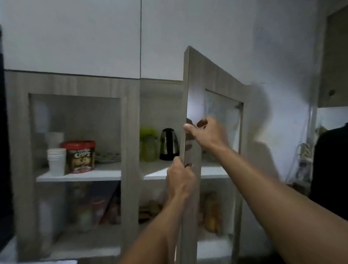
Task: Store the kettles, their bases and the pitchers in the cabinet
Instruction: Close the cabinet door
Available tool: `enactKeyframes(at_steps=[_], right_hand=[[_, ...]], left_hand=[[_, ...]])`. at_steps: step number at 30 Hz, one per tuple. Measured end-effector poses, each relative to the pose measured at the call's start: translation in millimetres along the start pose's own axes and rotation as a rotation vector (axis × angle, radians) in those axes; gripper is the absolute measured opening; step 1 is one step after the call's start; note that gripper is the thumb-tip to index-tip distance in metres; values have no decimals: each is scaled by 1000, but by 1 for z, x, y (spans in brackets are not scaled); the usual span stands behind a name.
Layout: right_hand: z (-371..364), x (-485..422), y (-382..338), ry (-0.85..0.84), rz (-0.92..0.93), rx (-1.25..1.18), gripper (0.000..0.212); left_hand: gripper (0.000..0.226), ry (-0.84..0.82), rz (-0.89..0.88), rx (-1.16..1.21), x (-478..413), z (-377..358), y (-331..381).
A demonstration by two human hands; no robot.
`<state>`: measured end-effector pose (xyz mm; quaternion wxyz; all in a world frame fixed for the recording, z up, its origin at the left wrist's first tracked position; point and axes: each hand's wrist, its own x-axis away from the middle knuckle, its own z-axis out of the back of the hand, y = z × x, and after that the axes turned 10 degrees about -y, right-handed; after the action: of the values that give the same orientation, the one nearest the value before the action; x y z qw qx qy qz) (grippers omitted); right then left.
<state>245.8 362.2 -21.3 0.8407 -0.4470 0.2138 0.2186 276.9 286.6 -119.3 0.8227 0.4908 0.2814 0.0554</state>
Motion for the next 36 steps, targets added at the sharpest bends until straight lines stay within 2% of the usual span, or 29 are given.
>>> enactKeyframes(at_steps=[5, 7, 14, 23, 30, 36], right_hand=[[-63, -60, 6, -142, 46, 32, 63], [-85, -83, 10, -203, 17, 34, 62], [-136, -137, 15, -248, -44, -106, 56], [-185, -178, 11, -202, -88, -44, 56], [-210, -201, 8, -168, -158, -4, 56], [-227, -219, 6, -144, -200, 58, 64]], left_hand=[[19, 109, 142, -34, -59, 22, -28], [23, 138, 176, -50, -79, 27, -37], [26, 167, 199, -57, -134, 38, -70], [23, 191, 152, 5, -198, 46, -117], [24, 81, 128, 117, -236, 54, -142], [28, 26, 106, 2, -259, 68, -153]])
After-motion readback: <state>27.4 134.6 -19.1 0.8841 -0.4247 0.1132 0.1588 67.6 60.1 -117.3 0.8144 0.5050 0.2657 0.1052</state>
